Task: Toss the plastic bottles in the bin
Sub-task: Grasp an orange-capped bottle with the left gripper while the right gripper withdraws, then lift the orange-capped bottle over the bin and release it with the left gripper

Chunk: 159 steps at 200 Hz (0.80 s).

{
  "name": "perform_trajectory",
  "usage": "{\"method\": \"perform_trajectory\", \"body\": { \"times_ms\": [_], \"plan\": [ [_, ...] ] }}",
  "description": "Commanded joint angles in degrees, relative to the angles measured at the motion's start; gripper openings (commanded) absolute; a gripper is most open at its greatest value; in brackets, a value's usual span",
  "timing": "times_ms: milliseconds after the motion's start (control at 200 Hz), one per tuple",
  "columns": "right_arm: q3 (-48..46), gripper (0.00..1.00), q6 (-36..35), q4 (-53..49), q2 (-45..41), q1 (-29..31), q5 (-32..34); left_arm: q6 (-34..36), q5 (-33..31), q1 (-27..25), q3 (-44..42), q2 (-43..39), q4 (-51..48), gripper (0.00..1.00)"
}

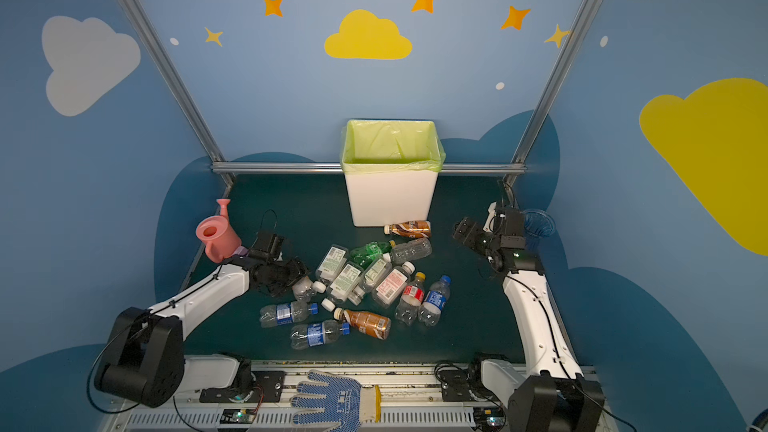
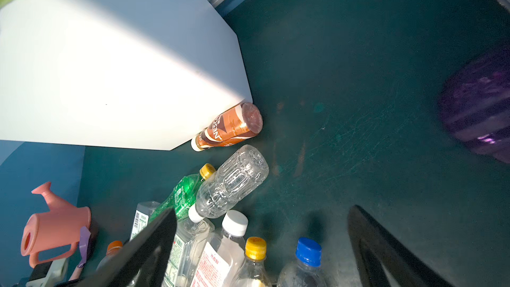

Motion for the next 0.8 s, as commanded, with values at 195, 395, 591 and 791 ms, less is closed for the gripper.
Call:
{"method": "perform_trajectory", "body": {
  "times_ms": [195, 395, 591, 791],
  "plan": [
    [-0.7, 0.95, 0.3, 0.2, -0.6, -0.7, 0.6, 0.5, 2.8, 0.5, 0.3, 3.6, 2.8, 0.66],
    [-0.9, 0.95, 0.4, 0.1, -0.5, -1.0, 0.5, 0.5, 3.2, 1.1, -0.2, 2.5, 4.3, 0.52],
    [-0.9, 0.95, 0.4, 0.2, -0.4, -1.2, 0.6, 0.0, 4.1, 2.5, 1.2, -0.9, 3.2, 0.50],
    [-1.3, 0.96, -0.3, 0.3, -0.2, -1.8, 1.4, 3.0, -0.9, 7.1, 12.3, -9.3, 4.7, 0.50]
  ]
}}
